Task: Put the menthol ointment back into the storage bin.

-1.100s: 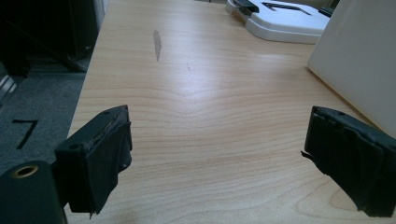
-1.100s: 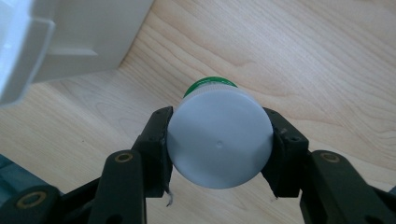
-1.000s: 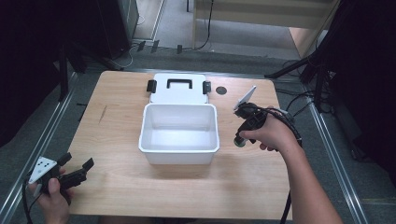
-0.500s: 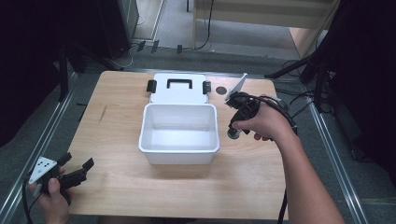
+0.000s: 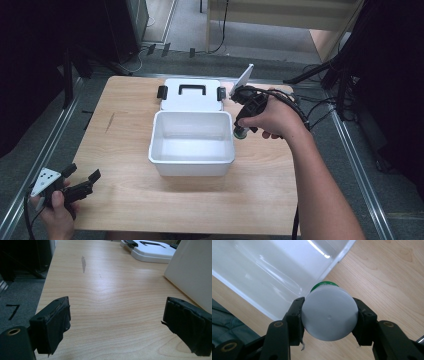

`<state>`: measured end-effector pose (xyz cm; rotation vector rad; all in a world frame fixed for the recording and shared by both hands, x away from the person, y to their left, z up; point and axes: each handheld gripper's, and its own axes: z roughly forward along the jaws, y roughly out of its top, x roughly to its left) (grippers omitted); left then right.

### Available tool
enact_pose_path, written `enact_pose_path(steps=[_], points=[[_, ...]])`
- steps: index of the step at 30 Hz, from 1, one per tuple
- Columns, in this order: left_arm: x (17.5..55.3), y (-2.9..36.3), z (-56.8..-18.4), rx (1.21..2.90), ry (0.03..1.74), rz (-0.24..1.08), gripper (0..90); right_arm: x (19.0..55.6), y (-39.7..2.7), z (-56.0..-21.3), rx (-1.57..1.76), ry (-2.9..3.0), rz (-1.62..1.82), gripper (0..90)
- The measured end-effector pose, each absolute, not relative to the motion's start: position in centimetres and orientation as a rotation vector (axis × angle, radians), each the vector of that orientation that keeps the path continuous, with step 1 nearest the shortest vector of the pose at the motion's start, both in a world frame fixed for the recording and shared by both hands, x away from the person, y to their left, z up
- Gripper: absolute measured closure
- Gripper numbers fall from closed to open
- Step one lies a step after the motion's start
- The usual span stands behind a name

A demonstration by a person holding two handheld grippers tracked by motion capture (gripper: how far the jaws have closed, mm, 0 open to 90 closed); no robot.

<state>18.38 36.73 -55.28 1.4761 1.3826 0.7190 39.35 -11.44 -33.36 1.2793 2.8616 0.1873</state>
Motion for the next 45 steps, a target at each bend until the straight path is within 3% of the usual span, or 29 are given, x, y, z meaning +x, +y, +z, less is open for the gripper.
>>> enact_pose_path(steps=[22,45], points=[[18.4,36.8,-55.3,1.475,1.384,0.714,8.2,39.4,-7.0,-34.2,1.128,2.943,0.2,51.4],[18.4,36.8,-55.3,1.476,1.387,0.715,8.2,39.1,-5.9,-38.8,0.632,3.047,0.204,51.4]])
